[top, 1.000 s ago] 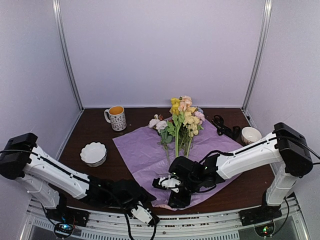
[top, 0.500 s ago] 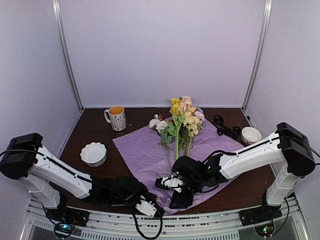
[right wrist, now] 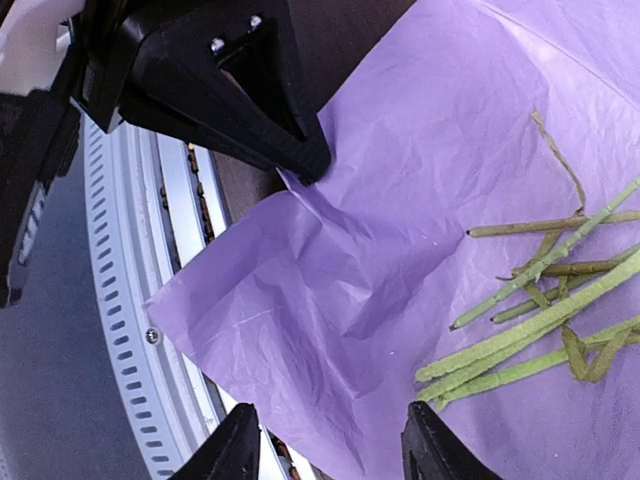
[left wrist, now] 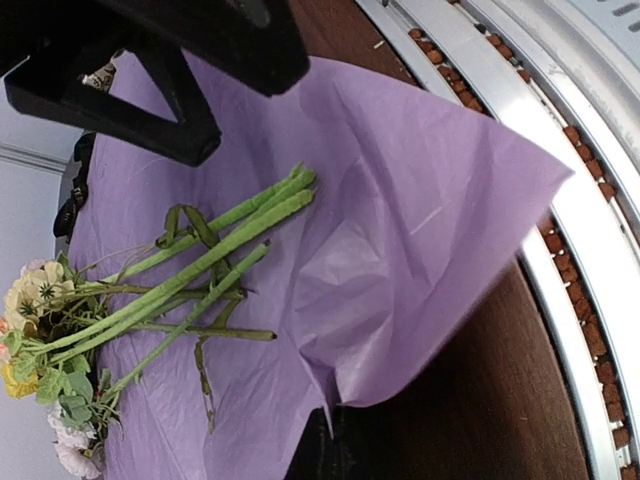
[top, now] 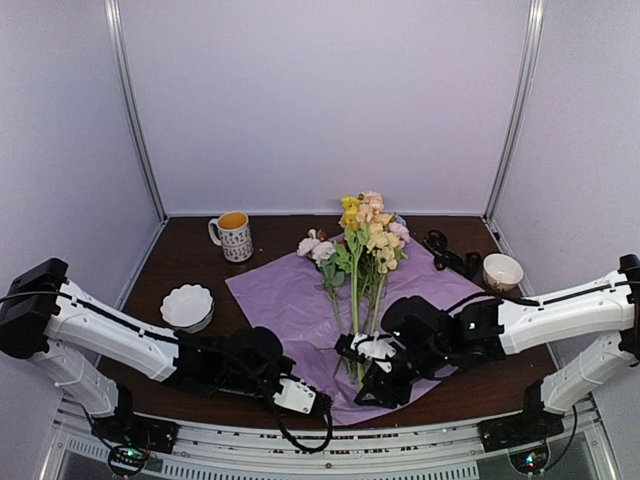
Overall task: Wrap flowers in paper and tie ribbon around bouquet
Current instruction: Pass from the right arm to the left, then pass from the left arm to the right
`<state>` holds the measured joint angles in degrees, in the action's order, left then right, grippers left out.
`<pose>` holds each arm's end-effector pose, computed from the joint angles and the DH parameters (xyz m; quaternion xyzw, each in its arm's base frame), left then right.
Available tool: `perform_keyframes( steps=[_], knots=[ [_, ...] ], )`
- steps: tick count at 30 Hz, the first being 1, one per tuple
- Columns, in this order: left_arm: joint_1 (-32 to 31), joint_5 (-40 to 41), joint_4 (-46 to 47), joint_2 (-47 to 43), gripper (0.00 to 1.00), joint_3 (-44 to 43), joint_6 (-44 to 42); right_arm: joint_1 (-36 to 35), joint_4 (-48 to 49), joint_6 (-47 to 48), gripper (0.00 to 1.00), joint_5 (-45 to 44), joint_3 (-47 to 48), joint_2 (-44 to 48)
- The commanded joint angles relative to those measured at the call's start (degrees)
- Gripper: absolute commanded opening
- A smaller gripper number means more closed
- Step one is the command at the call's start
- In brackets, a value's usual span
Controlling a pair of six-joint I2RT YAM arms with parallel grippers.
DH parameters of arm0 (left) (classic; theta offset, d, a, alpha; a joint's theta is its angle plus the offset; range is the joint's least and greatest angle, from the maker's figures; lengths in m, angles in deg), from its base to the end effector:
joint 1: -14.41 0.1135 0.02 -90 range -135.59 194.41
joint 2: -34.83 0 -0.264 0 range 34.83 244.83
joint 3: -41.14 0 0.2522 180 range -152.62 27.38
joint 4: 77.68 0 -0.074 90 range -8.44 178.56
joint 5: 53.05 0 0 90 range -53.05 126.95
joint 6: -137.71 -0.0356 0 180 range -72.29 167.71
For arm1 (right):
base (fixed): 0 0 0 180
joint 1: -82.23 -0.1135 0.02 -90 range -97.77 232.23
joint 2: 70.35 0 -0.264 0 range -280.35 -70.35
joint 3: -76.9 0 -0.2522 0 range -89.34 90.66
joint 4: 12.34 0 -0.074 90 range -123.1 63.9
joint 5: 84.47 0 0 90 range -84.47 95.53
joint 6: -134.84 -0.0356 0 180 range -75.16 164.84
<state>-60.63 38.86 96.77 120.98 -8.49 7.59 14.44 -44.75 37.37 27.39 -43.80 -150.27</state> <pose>0.0751 -0.2763 0.1534 0.7676 0.4956 -0.1073 0.3920 0.0914 0.2589 0.1991 -0.5198 0.7749 0.3325 0.1367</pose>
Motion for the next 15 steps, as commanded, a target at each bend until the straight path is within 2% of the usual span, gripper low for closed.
perform_keyframes(
  steps=[1,5,9,12,15],
  knots=[
    [2.60,-7.79,-2.95,0.06,0.00,-3.12,4.73,-4.74,1.33,-3.36,0.49,-11.22,-2.83,3.49],
    [4.47,-11.19,-4.19,0.35,0.00,-4.17,5.27,-13.00,9.36,0.73,0.50,-24.78,-8.50,6.57],
    [4.85,-12.31,-3.93,0.45,0.00,-4.12,5.64,-19.62,17.98,6.89,0.53,-36.26,-12.06,4.75],
    [5.08,-12.76,-3.99,0.58,0.00,-4.20,5.75,-21.26,18.76,10.38,0.55,-42.74,-11.15,-0.18],
    [5.38,-13.20,-4.15,0.54,0.00,-4.21,5.84,-21.51,16.89,11.45,0.54,-44.76,-7.81,-6.13]
  ],
)
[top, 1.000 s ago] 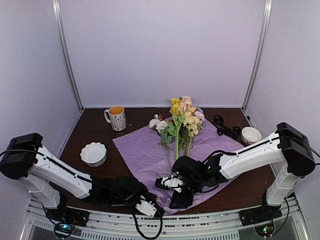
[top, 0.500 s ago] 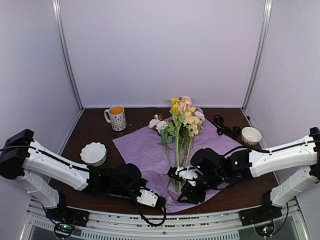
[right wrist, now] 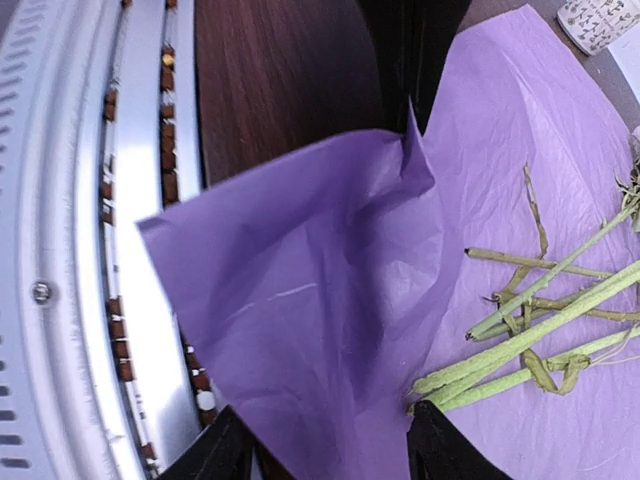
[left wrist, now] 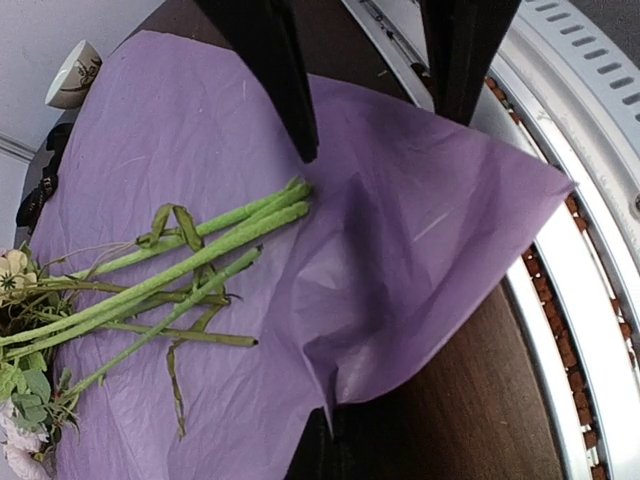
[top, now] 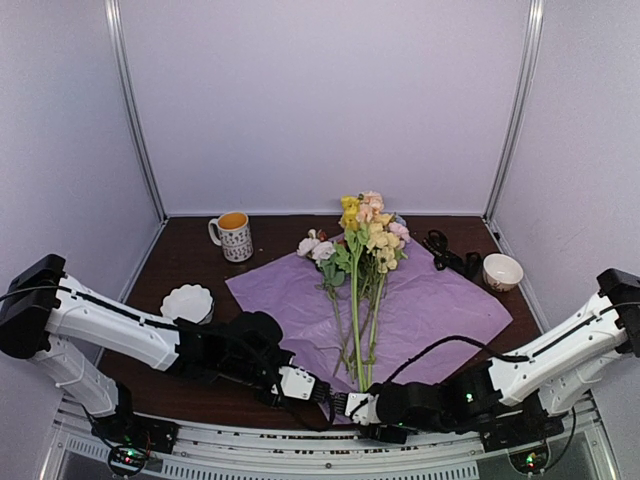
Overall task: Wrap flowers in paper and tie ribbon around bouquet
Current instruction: Pass from the left arm to the right, then place the flattened wrapping paper at the center of the board.
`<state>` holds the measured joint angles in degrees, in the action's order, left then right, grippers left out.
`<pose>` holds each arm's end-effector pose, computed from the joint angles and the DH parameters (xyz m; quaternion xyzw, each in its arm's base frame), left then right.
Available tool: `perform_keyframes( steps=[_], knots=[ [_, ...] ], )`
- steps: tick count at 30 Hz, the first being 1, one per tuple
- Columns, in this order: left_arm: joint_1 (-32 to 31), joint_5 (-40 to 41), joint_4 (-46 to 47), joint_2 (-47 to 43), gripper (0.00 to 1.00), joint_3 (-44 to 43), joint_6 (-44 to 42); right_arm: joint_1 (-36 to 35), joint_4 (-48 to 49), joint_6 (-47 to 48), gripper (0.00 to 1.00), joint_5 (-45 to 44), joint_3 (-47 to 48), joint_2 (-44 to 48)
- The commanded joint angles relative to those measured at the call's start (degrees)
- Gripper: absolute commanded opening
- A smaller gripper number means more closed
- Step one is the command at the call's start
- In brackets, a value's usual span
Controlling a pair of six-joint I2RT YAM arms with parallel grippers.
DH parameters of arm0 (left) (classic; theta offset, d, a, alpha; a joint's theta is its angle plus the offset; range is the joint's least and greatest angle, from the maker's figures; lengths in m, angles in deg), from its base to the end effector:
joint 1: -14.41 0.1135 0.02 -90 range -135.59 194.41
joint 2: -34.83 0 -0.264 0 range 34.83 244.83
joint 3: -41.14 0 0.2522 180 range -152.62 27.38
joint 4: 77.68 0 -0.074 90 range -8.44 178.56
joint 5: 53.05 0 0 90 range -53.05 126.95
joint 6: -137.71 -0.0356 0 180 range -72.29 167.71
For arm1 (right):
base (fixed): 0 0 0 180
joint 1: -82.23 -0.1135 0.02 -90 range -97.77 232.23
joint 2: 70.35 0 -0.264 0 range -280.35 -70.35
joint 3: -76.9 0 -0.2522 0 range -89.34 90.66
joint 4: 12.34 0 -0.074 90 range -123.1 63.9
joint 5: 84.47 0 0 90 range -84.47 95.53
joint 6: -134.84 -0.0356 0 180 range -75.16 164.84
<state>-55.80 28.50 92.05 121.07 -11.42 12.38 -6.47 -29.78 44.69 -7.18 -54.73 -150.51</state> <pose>0.0937 -0.2758 0.1613 0.7482 0.5324 -0.1816 0.3518 0.0137 0.2600 0.1584 -0.6228 0.6939 0.1682 0.3199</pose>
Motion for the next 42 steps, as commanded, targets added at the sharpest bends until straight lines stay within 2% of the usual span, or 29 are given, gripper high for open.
perform_keyframes(
  steps=[1,4,5,6,7,8,9,13,15,17,19,21,23,26,29,33,37,42],
  knots=[
    [0.59,-2.96,0.57,0.44,0.00,-1.32,1.10,-0.59,1.40,3.91,0.53,-10.30,3.95,-7.06],
    [0.84,-3.42,0.42,0.55,0.00,-1.41,1.14,-0.70,-0.27,3.02,0.47,-9.90,5.83,-8.75],
    [0.94,-3.50,0.25,0.64,0.00,-1.43,1.12,-0.76,-0.54,2.40,0.41,-10.57,6.04,-8.63],
    [1.02,-3.65,0.15,0.65,0.00,-1.45,1.14,-0.77,-0.69,1.90,0.33,-11.44,6.08,-8.31],
    [1.09,-3.72,0.07,0.62,0.00,-1.38,1.14,-0.76,-0.75,1.02,0.17,-12.63,6.01,-7.79],
    [1.12,-3.81,0.06,0.61,0.00,-1.41,1.10,-0.84,-0.83,0.24,0.06,-13.76,5.92,-7.17],
    [1.18,-3.89,-0.16,0.60,0.00,-1.44,1.21,-0.85,-1.11,-0.04,0.00,-14.29,5.67,-6.55],
    [1.44,-4.17,-5.58,-0.32,0.02,-3.37,1.14,-0.77,-2.21,-0.54,0.00,-12.21,5.06,-4.28],
    [1.68,-4.58,-12.90,-1.19,0.24,-7.25,1.27,-0.77,-3.50,-0.63,0.00,-10.63,5.04,-3.77],
    [2.54,-6.80,-19.22,-2.87,0.41,-9.81,1.42,-0.77,-4.81,-0.80,0.00,-9.38,5.18,-3.65],
    [3.58,-11.26,-23.36,-5.32,0.50,-10.91,0.90,-0.72,-5.99,-0.63,0.00,-7.91,5.14,-3.65],
    [4.16,-14.98,-25.33,-8.19,0.53,-11.26,0.34,-0.77,-7.99,-0.24,0.00,-6.12,5.81,-4.47],
    [5.09,-16.04,-24.60,-10.54,0.55,-10.75,0.18,-0.77,-10.09,-0.10,0.00,-3.76,6.56,-5.21],
    [6.52,-5.82,-14.93,-9.88,0.56,-7.58,3.66,-0.72,-11.11,-0.08,0.00,1.46,6.99,-4.86],
    [9.57,4.90,-8.35,-3.38,0.52,-8.17,8.31,-0.77,-11.67,-0.39,0.00,7.08,7.18,-3.37],
    [11.68,10.52,-7.63,7.04,0.46,-12.86,10.27,-0.66,-12.40,-1.77,0.00,12.71,7.74,-2.40],
    [11.68,11.09,-9.80,14.22,0.43,-15.72,10.57,1.92,-14.07,-4.27,0.00,18.73,9.28,-2.02],
    [11.68,9.46,-9.14,15.10,0.42,-13.85,11.90,10.97,-16.05,-7.07,0.00,24.98,10.00,-1.65]
  ],
)
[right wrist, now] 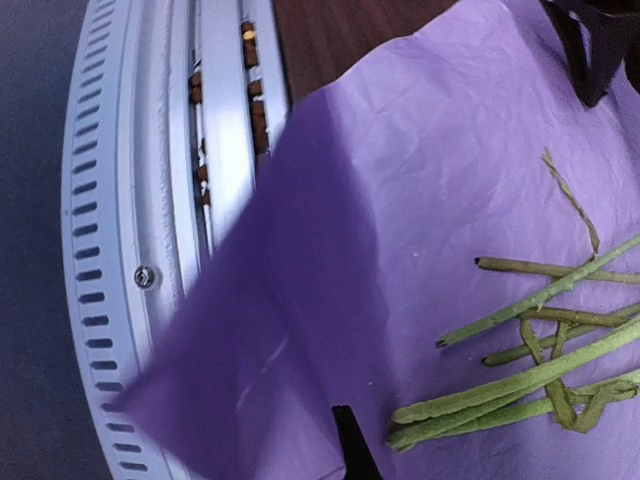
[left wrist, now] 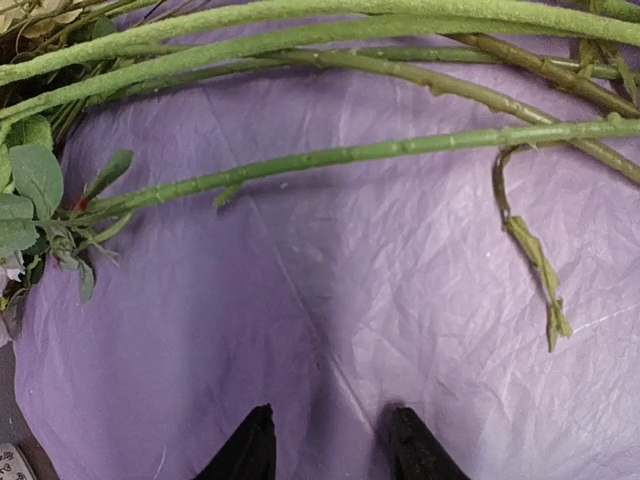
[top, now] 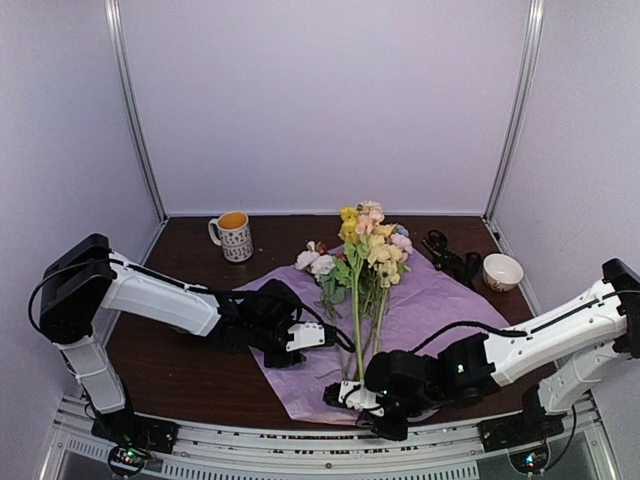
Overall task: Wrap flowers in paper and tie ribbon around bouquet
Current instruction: Place the flattened wrapping paper at the center of the board.
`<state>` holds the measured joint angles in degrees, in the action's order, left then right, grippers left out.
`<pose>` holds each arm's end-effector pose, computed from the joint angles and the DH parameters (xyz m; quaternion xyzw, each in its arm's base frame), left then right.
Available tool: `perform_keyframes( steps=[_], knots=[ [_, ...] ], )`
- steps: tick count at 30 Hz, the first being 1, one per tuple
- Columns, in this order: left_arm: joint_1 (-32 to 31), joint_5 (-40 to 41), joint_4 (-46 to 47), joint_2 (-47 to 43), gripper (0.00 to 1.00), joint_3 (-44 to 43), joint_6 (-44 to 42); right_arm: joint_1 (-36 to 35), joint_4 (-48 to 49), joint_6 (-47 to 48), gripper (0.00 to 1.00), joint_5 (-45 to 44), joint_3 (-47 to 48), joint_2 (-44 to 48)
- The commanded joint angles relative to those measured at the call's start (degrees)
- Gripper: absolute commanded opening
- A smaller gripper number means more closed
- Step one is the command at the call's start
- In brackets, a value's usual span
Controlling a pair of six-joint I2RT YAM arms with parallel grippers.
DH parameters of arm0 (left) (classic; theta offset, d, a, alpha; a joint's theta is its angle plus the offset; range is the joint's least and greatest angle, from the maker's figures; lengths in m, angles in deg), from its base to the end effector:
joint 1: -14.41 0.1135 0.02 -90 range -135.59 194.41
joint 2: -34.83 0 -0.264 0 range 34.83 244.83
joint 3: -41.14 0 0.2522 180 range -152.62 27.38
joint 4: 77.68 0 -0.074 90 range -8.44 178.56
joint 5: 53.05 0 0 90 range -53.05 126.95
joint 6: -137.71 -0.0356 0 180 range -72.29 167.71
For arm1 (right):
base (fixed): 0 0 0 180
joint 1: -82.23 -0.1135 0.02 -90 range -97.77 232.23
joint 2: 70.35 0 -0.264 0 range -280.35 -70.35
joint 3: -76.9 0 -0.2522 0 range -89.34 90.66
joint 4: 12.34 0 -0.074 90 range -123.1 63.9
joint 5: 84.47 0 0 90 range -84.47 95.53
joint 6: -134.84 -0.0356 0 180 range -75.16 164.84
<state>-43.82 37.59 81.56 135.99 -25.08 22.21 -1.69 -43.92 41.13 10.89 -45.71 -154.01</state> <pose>0.1791 -0.2885 0.1375 0.6365 0.7127 -0.0780 0.2844 0.0258 0.2740 0.1716 -0.6282 0.7258 0.2239 0.1685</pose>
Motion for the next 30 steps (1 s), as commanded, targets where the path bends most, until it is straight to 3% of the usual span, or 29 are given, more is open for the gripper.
perform_keyframes(
  steps=[1,6,14,21,25,30],
  knots=[
    [-0.30,-0.02,1.26,0.24,0.42,0.04,2.15,8.36,-1.26,-4.12,0.00,7.43,0.33,1.99],
    [-0.30,-2.30,3.53,-0.19,0.42,2.97,3.09,17.47,1.17,-5.43,0.00,11.44,0.55,-0.30],
    [-0.30,-2.15,6.11,-0.88,0.42,5.71,4.37,25.11,-0.26,-6.44,0.00,13.66,3.33,-5.73],
    [-0.30,-1.85,8.57,-2.74,0.41,7.44,4.60,27.38,2.92,-8.98,0.00,17.22,2.78,-8.08],
    [-0.62,-2.27,14.30,-9.57,0.42,10.25,3.90,27.53,2.31,-8.99,0.01,16.79,3.78,-9.90],
    [-8.29,3.74,13.87,-13.43,0.43,10.90,-3.08,27.65,2.02,-10.39,0.03,16.48,4.60,-10.80]
  ],
)
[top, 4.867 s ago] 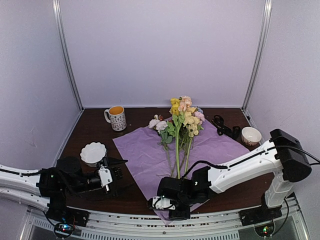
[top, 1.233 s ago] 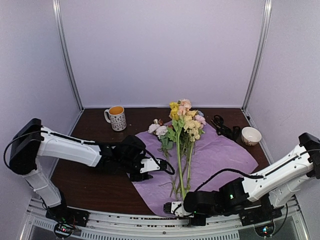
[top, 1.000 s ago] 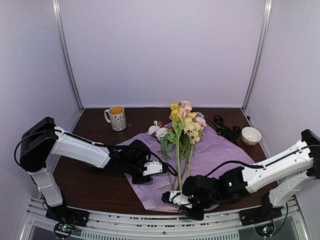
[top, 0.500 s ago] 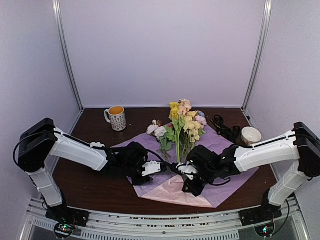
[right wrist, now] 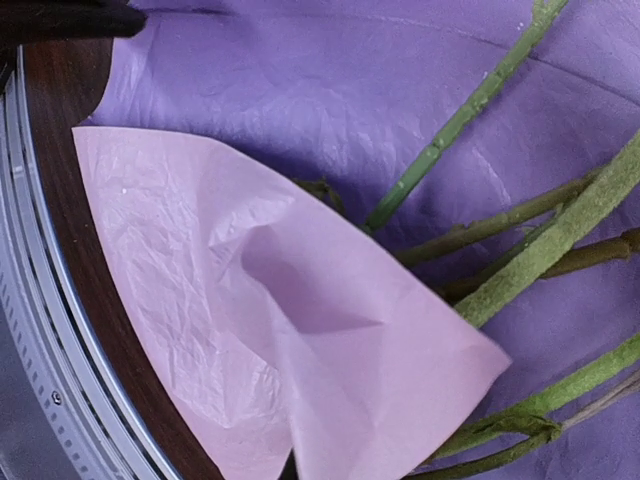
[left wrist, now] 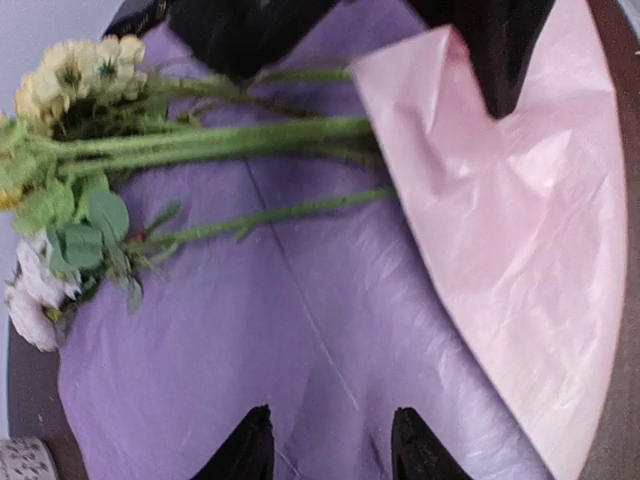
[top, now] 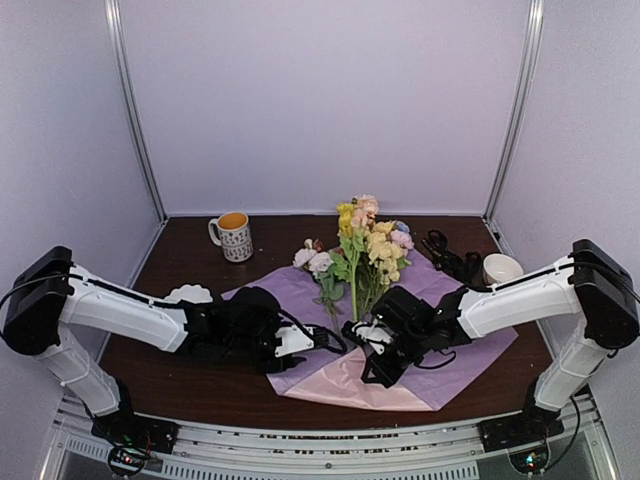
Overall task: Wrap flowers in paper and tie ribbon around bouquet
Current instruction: Place the flattened wrapping paper at the center of the board, then press the fold line on the 1/4-folded wrapping paper.
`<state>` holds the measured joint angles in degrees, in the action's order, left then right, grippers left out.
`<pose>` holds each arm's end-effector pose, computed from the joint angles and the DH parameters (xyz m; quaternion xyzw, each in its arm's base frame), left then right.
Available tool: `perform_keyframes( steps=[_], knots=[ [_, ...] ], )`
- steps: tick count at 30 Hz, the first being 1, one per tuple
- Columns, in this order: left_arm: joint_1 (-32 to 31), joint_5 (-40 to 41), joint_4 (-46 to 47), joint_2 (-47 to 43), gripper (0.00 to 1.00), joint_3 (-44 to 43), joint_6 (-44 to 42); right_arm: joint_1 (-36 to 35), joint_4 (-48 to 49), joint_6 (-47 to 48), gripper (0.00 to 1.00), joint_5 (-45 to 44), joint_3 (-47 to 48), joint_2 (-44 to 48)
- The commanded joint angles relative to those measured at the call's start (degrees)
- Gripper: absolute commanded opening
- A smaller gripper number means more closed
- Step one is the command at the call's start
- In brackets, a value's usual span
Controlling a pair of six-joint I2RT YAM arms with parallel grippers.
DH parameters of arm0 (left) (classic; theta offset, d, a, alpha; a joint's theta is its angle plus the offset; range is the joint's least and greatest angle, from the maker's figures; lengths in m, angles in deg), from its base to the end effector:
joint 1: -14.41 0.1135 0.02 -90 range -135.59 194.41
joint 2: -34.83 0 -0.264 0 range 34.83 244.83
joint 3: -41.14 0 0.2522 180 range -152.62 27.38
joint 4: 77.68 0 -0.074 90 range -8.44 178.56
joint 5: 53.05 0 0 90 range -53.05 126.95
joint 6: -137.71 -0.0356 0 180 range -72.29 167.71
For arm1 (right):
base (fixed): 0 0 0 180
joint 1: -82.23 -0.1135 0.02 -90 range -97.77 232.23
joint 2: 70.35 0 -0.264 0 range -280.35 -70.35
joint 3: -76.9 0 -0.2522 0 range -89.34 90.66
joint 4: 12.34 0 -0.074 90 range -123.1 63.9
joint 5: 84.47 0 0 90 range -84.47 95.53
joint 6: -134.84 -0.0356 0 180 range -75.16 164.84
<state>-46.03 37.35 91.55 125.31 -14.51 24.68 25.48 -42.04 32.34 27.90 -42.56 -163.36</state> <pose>0.1511 -0.2660 0.1551 0.6154 0.6918 -0.1181 0.3589 0.1513 0.2554 0.1472 -0.4018 0.8645 0.2890 0.0871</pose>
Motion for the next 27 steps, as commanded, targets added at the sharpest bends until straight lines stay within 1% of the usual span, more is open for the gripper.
perform_keyframes(
  steps=[1,2,5,10,18,21,23,27],
  knots=[
    [-7.86,5.67,4.15,-3.01,0.43,0.75,-6.68,0.50,0.17,-1.98,0.03,-0.72,1.50,-1.47],
    [-9.32,6.00,4.50,-3.32,0.43,1.22,-7.35,0.50,0.51,-2.57,0.03,-1.12,1.33,-1.51],
    [-10.84,1.80,3.13,-3.16,0.42,2.07,-8.44,0.50,1.50,-3.68,0.04,-1.68,0.83,-1.44],
    [-11.17,6.94,-1.77,2.38,0.38,-0.41,-10.12,0.46,0.46,-4.54,0.09,-2.82,1.57,-1.41],
    [-11.26,4.06,-9.60,6.52,0.39,-5.25,-11.96,0.48,-1.11,-7.00,0.14,-8.38,1.98,1.50],
    [-11.27,4.62,-12.98,9.00,0.39,-7.94,-11.45,0.43,-3.61,-8.22,0.18,-11.18,2.81,1.85],
    [-11.23,5.47,-14.81,10.41,0.38,-8.78,-11.34,0.48,-5.97,-9.50,0.20,-13.79,2.97,3.44],
    [-11.63,5.16,-15.90,12.04,0.38,-7.51,-11.39,0.42,-9.25,-13.13,0.27,-17.87,1.90,11.56]
  ],
)
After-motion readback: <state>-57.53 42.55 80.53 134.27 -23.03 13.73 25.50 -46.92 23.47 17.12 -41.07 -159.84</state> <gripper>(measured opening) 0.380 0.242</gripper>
